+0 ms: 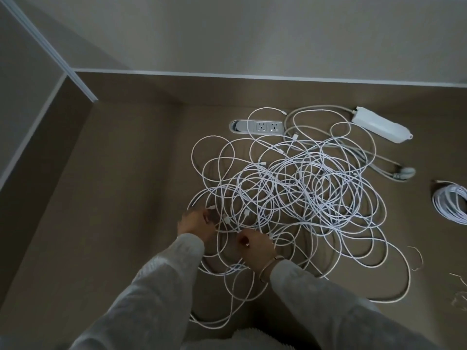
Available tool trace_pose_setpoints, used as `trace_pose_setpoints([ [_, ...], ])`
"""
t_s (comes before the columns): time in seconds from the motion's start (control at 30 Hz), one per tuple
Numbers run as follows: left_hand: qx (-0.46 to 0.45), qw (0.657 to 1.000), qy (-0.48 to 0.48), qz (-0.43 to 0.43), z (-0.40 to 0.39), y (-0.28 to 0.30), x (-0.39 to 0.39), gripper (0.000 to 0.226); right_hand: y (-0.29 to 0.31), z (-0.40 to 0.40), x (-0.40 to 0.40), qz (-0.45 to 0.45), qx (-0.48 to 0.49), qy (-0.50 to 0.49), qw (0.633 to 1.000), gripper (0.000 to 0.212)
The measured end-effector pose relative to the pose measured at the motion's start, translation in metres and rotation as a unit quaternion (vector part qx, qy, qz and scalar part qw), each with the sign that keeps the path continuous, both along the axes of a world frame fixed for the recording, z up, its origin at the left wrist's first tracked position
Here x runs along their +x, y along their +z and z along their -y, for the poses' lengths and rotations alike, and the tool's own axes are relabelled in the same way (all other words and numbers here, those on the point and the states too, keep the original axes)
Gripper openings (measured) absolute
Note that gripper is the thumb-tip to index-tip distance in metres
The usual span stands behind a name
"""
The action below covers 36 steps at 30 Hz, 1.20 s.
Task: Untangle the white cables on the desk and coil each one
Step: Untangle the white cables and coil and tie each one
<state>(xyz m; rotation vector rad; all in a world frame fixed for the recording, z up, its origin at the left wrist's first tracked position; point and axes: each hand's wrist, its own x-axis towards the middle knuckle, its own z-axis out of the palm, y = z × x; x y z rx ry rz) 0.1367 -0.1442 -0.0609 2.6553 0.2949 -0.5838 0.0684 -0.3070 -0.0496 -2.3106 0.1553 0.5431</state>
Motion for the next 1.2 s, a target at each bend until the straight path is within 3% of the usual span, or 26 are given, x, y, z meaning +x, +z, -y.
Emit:
trace_pose_setpoints([
  [0.1, 0.044, 0.998, -0.016, -0.033, -0.021, -0.002, -0.011, 0.036, -0.003, -0.004, -0.001, -0.013, 0.012, 0.012, 1.0, 0.017],
  [0.23, 0.004, 0.998, -0.005, -0.069, -0.04, -0.006, -0.025, 0.025, -0.004, -0.012, -0.003, -0.028, 0.014, 0.027, 0.999, 0.017],
  [0.5, -0.156, 0.985, 0.074, 0.015, -0.044, 0.013, -0.039, 0.007, -0.005, -0.028, -0.01, -0.099, 0.016, 0.062, 0.993, 0.028],
  [0.6, -0.183, 0.979, 0.083, 0.045, -0.048, 0.029, -0.044, 0.018, 0.002, -0.032, -0.01, -0.103, 0.023, 0.065, 0.992, 0.033],
  [0.7, -0.165, 0.983, 0.076, 0.033, -0.051, 0.029, -0.051, 0.011, 0.005, -0.04, -0.006, -0.091, 0.034, -0.032, 0.995, 0.032],
  [0.77, -0.142, 0.986, 0.087, 0.014, -0.051, 0.027, -0.054, 0.008, -0.003, -0.044, 0.005, -0.13, 0.072, -0.142, 0.979, 0.033],
  [0.9, -0.094, 0.992, 0.078, -0.025, -0.046, 0.026, -0.057, 0.023, -0.046, -0.031, 0.029, -0.226, 0.224, -0.356, 0.879, 0.041],
  [0.97, -0.078, 0.994, 0.063, -0.036, -0.044, 0.027, -0.058, 0.025, -0.084, -0.023, 0.038, -0.229, 0.27, -0.372, 0.858, 0.035],
  [1.03, -0.059, 0.997, 0.049, -0.029, -0.044, 0.028, -0.059, 0.026, -0.12, -0.023, 0.046, -0.211, 0.252, -0.393, 0.859, 0.043],
  [1.1, -0.054, 0.997, 0.055, -0.003, -0.046, 0.031, -0.058, 0.024, -0.118, -0.028, 0.049, -0.186, 0.205, -0.408, 0.87, 0.054],
  [1.2, -0.102, 0.987, 0.12, -0.001, -0.045, 0.038, -0.05, 0.021, -0.043, -0.052, 0.04, -0.196, 0.265, -0.425, 0.843, 0.031],
])
